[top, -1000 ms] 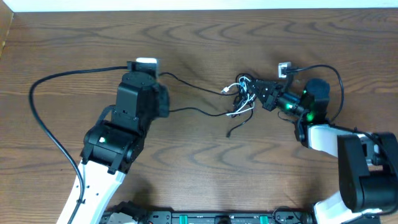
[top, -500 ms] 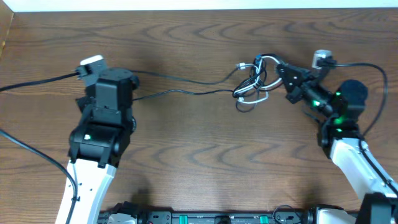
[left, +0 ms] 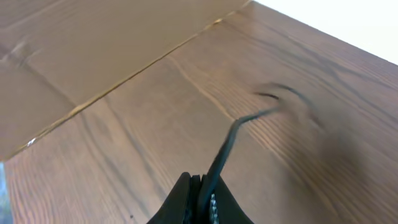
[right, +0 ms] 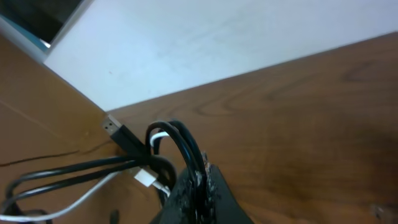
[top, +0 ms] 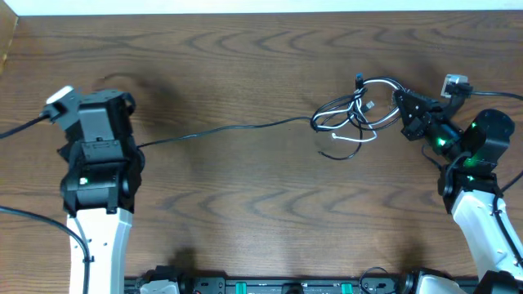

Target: Untangle cables

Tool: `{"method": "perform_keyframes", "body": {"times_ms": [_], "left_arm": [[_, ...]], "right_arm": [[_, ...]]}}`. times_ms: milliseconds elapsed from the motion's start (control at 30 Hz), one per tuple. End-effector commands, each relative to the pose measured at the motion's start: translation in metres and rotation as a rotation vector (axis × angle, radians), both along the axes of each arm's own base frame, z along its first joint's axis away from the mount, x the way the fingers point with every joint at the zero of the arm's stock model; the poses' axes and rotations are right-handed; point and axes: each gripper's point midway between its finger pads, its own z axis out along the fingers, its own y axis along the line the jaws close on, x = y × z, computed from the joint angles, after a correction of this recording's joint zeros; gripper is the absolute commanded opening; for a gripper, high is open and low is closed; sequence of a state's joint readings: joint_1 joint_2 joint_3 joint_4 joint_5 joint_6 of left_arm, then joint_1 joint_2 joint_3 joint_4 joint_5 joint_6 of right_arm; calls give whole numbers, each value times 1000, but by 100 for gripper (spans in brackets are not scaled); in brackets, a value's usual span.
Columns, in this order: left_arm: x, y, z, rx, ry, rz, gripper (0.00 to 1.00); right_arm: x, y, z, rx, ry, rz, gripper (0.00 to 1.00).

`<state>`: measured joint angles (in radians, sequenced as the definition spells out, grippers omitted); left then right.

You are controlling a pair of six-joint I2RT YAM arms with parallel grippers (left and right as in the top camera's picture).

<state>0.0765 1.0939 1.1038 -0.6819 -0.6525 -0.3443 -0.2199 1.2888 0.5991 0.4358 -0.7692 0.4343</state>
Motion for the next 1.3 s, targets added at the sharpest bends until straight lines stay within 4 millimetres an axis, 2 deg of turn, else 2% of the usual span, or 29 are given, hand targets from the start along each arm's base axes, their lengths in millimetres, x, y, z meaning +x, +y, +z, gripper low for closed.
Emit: {"method": "perform_keyframes", "body": {"times_ms": [0, 333, 400, 600, 667, 800, 833, 900, 933, 967, 1000, 1033, 1067, 1167, 1267], "left_arm": [[-14, 19, 2, -26, -61, 132, 8], [-4, 8, -5, -98, -64, 63, 8], [3, -2, -10, -151, -65, 5, 8], [32, -47, -16, -270, -49, -304, 8], [47, -78, -11, -335, -75, -499, 8], [59, -121, -3, -413, -107, -753, 10], [60, -128, -3, -424, -108, -793, 14], [62, -140, -6, -448, -94, -848, 32], [62, -144, -10, -462, -82, -860, 49], [63, -145, -12, -466, -74, -862, 56], [63, -147, -16, -473, -62, -866, 77], [64, -151, -21, -482, -44, -871, 85], [64, -154, -25, -490, -29, -877, 89], [66, -168, -34, -498, 13, -931, 93], [63, -198, -36, -484, 46, -1107, 93]], "right_arm": [[2, -14, 0, -74, -29, -46, 1], [1, -14, -2, -78, -21, -48, 1], [1, -13, -2, -76, -21, -43, 1], [0, -7, -2, -73, -19, -22, 1], [-1, -1, -2, -73, -20, -7, 1], [-2, 8, -2, -73, -21, 17, 1], [-2, 9, -2, -73, -21, 20, 1], [-2, 12, -2, -73, -22, 29, 1], [-2, 14, -2, -73, -22, 35, 1], [-3, 16, -2, -73, -22, 37, 1], [-3, 17, -2, -73, -22, 41, 1], [-3, 19, -2, -73, -22, 46, 1], [-3, 20, -2, -73, -22, 48, 1], [-4, 25, -2, -73, -23, 59, 1], [-5, 30, -2, -73, -24, 74, 1]]}}
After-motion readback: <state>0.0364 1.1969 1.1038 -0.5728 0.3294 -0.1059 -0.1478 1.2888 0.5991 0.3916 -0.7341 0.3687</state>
